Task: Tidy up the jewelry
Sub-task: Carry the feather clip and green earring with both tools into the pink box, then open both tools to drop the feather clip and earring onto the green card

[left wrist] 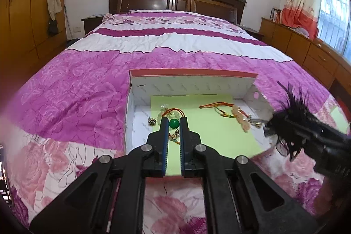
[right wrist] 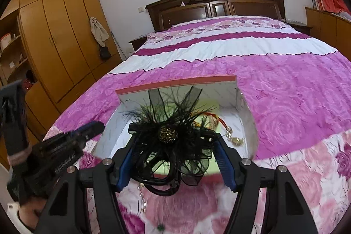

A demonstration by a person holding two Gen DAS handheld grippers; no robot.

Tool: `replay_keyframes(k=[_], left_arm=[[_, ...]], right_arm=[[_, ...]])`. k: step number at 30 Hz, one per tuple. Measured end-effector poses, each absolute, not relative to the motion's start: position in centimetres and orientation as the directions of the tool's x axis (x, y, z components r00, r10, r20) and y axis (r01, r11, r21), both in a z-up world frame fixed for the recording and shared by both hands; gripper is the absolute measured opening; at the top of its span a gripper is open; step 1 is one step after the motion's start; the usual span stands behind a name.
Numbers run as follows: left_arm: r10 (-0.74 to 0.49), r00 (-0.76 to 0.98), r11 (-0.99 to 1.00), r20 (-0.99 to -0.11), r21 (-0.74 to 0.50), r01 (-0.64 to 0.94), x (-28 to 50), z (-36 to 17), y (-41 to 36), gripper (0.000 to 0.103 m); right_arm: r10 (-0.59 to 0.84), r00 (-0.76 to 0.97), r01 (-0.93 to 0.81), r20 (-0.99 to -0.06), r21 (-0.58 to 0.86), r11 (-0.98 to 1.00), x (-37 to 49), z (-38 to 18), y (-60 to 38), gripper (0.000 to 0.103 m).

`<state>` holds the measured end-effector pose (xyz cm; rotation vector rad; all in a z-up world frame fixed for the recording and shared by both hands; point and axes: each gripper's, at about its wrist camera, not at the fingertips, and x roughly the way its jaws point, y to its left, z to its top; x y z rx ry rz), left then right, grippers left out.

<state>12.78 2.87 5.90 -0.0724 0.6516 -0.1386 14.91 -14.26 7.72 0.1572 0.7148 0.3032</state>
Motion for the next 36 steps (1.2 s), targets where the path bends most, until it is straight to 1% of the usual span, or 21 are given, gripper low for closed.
replay_keyframes(k=[6, 13, 17, 22, 28, 36], left_arm=[[-0.132, 0.784, 0.991, -0.606, -0.099, 0.090, 14.7, 4.5, 2.5, 0.001], [-0.124, 0.766, 0.991, -0.631, -0.109, 0.071, 16.3, 2.6, 2.5, 0.001], [-0.106, 0.753, 0.994, -0.650, -0.092, 0.060, 16.7, 1.5, 2.4, 0.001], [-0.112, 0.737, 0.993, -0.666, -0.106, 0.055, 17.2, 0.5, 2.6, 0.001], [-0.101, 0.738, 0.995, -0.667, -0.084, 0.060, 17.0, 0.2, 2.0, 0.001], [-0.113, 0.736, 0.993, -0.668, -0.097, 0.064, 17.2, 0.3, 2.2, 0.003]], right_arm=[[0.299, 0.697, -0.212, -0.652, 0.211, 0.954, 18.5, 6.4, -12.7, 0.068], [0.284, 0.642, -0.185, -0.712, 0.216, 0.959, 23.0, 4.1, -11.8, 0.068], [0.236, 0.602, -0.153, -0.763, 0.179, 0.972, 25.3, 2.7, -11.3, 0.068], [0.199, 0.573, -0.116, -0.795, 0.162, 0.980, 27.0, 1.4, -11.5, 0.068], [0.165, 0.560, -0.128, -0.812, 0.112, 0.985, 27.8, 1.1, -10.8, 0.068], [0.220, 0.547, -0.109, -0.808, 0.192, 0.975, 27.6, 1.1, -11.8, 0.069]])
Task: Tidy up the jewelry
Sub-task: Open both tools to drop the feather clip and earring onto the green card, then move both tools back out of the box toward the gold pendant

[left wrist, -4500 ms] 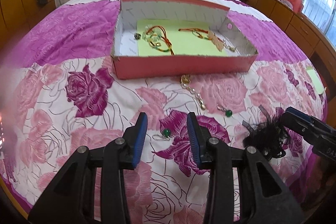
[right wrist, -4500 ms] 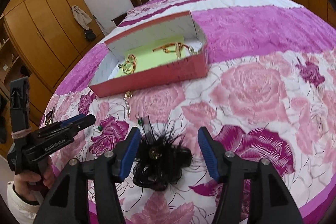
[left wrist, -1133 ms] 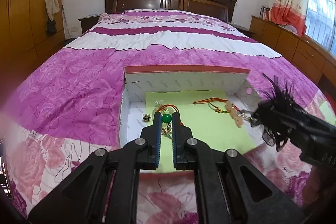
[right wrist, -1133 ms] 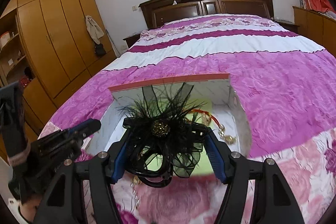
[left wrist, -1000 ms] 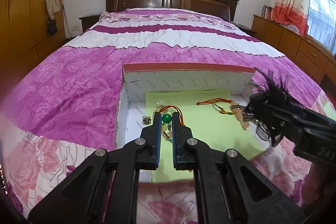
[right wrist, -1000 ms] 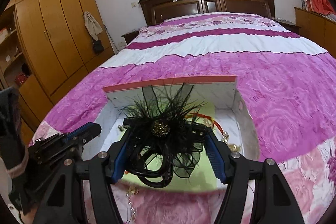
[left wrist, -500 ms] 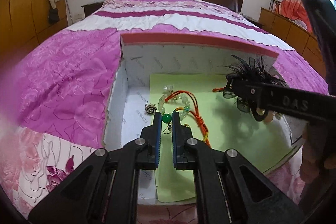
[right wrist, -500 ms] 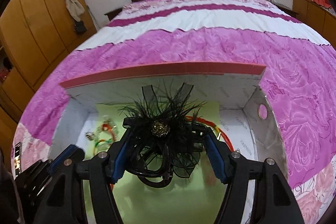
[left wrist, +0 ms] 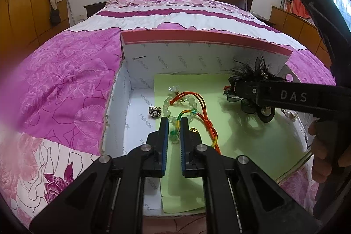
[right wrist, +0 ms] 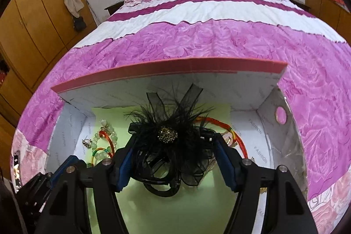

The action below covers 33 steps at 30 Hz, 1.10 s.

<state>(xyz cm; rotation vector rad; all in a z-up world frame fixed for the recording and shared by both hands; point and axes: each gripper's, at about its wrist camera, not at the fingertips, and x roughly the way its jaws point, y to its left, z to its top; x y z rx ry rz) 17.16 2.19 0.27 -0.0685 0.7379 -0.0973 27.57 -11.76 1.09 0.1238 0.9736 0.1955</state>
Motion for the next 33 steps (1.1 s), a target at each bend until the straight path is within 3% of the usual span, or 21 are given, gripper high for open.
replay_keyframes(k=[5, 9, 22, 33], left_arm=[[-0.133, 0.737, 0.990, -0.662, -0.120, 0.071, 16.8, 0.7, 2.4, 0.010], [-0.129, 0.744, 0.990, -0.655, -0.128, 0.060, 16.2, 1.4, 2.8, 0.024], [-0.137, 0.768, 0.989, -0.626, -0.123, 0.077, 13.5, 4.6, 3.3, 0.031], [-0.188, 0.743, 0.980, -0.642, -0.168, 0.104, 10.3, 5.6, 3.0, 0.034]], right_arm=[[0.255, 0.563, -0.112, -0.786, 0.233, 0.966, 26.6, 1.9, -12.5, 0.070], [0.290, 0.590, -0.148, -0.753, 0.252, 0.956, 25.4, 3.4, -12.8, 0.072], [0.332, 0.697, -0.207, -0.636, 0.265, 0.942, 19.6, 8.9, -13.4, 0.072], [0.330, 0.733, -0.192, -0.595, 0.285, 0.939, 14.4, 10.7, -15.2, 0.072]])
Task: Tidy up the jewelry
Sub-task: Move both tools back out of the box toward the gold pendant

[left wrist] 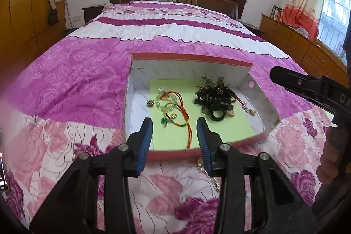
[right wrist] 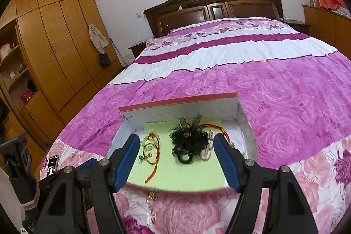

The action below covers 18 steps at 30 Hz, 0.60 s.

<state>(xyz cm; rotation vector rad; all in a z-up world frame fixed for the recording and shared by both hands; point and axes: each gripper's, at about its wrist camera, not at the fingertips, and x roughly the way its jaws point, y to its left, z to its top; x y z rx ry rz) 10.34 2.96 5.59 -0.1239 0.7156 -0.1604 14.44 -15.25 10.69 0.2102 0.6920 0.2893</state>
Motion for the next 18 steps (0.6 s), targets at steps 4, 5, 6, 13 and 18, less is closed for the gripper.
replay_keyframes(k=[4, 5, 6, 13, 18], left_arm=[[-0.203, 0.729, 0.978, -0.654, -0.175, 0.115, 9.5, 5.4, 2.6, 0.034], [-0.208, 0.722, 0.977, -0.659, -0.178, 0.119, 9.3, 5.2, 2.4, 0.034], [-0.211, 0.718, 0.976, -0.663, -0.179, 0.121, 9.1, 5.1, 2.3, 0.034], [-0.234, 0.676, 0.972, -0.699, -0.188, 0.142, 8.7, 3.7, 0.7, 0.034], [-0.246, 0.646, 0.969, -0.723, -0.194, 0.151, 9.0, 2.4, -0.5, 0.034]], right_arm=[[0.326, 0.729, -0.177, -0.602, 0.295, 0.939, 12.8, 10.2, -16.1, 0.072], [0.322, 0.728, -0.172, -0.606, 0.293, 0.940, 12.3, 9.9, -16.3, 0.072], [0.318, 0.727, -0.169, -0.608, 0.291, 0.942, 11.9, 9.7, -16.6, 0.072], [0.279, 0.735, -0.146, -0.618, 0.258, 0.955, 9.6, 8.3, -18.1, 0.072], [0.252, 0.743, -0.125, -0.620, 0.242, 0.962, 8.6, 7.4, -19.2, 0.072]])
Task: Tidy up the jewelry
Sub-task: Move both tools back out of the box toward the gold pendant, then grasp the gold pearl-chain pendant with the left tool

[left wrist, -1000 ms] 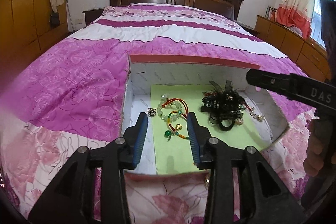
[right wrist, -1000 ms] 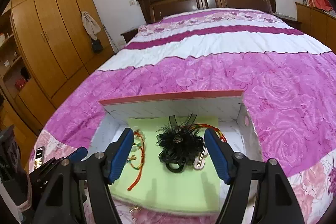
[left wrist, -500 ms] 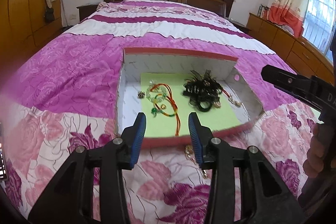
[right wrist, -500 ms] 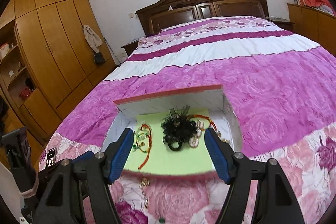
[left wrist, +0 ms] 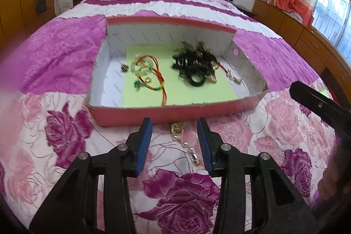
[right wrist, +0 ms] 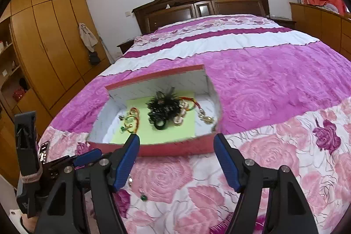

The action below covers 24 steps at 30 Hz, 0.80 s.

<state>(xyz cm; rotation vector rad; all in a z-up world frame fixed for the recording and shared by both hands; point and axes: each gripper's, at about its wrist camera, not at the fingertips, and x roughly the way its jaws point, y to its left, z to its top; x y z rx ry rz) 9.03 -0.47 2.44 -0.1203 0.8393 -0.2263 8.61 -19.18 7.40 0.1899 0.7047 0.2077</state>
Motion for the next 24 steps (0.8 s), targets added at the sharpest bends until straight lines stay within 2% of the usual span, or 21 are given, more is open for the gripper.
replay_keyframes(k=[20, 22, 24], left_arm=[[-0.205, 0.569, 0.979, -0.796, -0.168, 0.118, 12.0, -1.8, -2.2, 0.033], [-0.195, 0.568, 0.981, -0.800, -0.156, 0.117, 12.1, -2.0, -2.4, 0.031], [-0.181, 0.568, 0.983, -0.803, -0.143, 0.111, 12.1, -2.2, -2.4, 0.021]], right_arm=[[0.252, 0.711, -0.064, -0.656, 0.296, 0.953, 8.5, 3.7, -21.7, 0.072], [0.252, 0.711, -0.065, -0.657, 0.295, 0.953, 8.4, 3.6, -21.7, 0.072], [0.252, 0.710, -0.065, -0.657, 0.295, 0.953, 8.5, 3.6, -21.7, 0.072]])
